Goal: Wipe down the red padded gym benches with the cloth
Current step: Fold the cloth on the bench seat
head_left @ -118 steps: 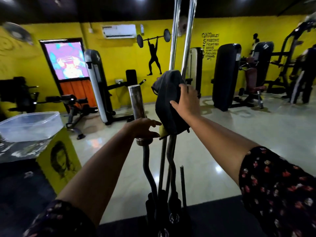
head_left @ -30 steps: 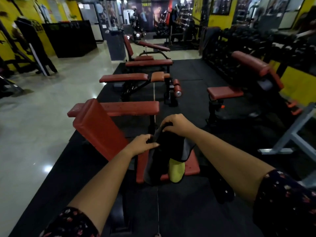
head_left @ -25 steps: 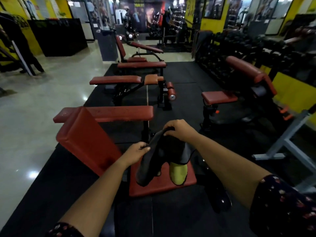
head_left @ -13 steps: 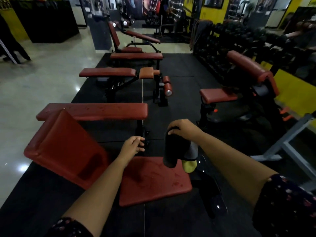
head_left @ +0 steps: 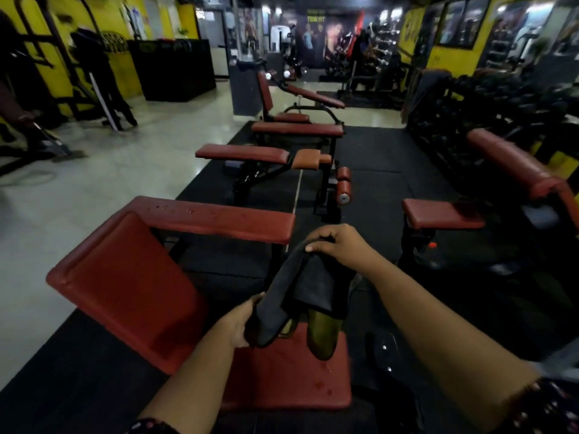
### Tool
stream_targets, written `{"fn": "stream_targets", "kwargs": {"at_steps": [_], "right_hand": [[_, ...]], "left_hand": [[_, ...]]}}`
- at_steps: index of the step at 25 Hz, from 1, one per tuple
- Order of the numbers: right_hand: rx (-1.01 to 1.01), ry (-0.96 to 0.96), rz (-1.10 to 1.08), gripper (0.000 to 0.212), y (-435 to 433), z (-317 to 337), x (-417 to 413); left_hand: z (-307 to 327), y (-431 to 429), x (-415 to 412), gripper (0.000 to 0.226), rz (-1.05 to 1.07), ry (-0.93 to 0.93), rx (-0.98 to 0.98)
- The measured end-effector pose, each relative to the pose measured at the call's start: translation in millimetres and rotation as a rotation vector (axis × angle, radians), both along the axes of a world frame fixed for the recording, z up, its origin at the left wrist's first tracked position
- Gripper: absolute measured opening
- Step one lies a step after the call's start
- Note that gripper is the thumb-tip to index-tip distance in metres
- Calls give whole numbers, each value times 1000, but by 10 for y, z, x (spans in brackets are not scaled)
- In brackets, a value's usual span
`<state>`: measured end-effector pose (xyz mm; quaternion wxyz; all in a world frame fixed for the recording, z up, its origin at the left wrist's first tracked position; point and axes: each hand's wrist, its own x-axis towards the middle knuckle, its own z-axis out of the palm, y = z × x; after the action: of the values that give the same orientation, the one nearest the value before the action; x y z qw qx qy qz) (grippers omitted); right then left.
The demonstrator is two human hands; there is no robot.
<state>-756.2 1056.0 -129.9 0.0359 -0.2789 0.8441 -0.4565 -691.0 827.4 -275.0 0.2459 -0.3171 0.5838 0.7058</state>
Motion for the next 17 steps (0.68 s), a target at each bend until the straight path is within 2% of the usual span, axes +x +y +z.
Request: {"fn": "stream_targets", "kwargs": {"at_steps": [2,4,5,6,7,8,10,12,14,17], "right_hand": [[18,12,2,10,101,-16,-78],[56,26,-19,7,182,-104,-138],[83,31,-38,7,213,-173,-155],[118,34,-56,10,247,-251,-168],[165,38,-72,13,279,-323,-178],[215,38,-86,16,314,-389,-189],[286,20,-96,18,406,-472,-223],[319,-36,-103,16,492,-522,-232],[355,-85,-140,23,666,-564,-217],[347,-193,-269,56,734,-651,-167]], "left_hand": [[22,-16,-31,38,70,54,-63],[106,-75,-120,41,36,119,-374],[170,-113,-169,44,-39,120,-607],[233,-138,-164,52,-146,102,-807],[280,-184,-196,66,-204,50,-921],[332,-219,-204,78,-226,-36,-952],[374,-215,-199,81,-298,-144,-879],[450,-216,-211,60,-320,-121,-826],[494,-197,-331,54,-192,-13,-679],[642,-227,-409,66,121,177,-513]]}}
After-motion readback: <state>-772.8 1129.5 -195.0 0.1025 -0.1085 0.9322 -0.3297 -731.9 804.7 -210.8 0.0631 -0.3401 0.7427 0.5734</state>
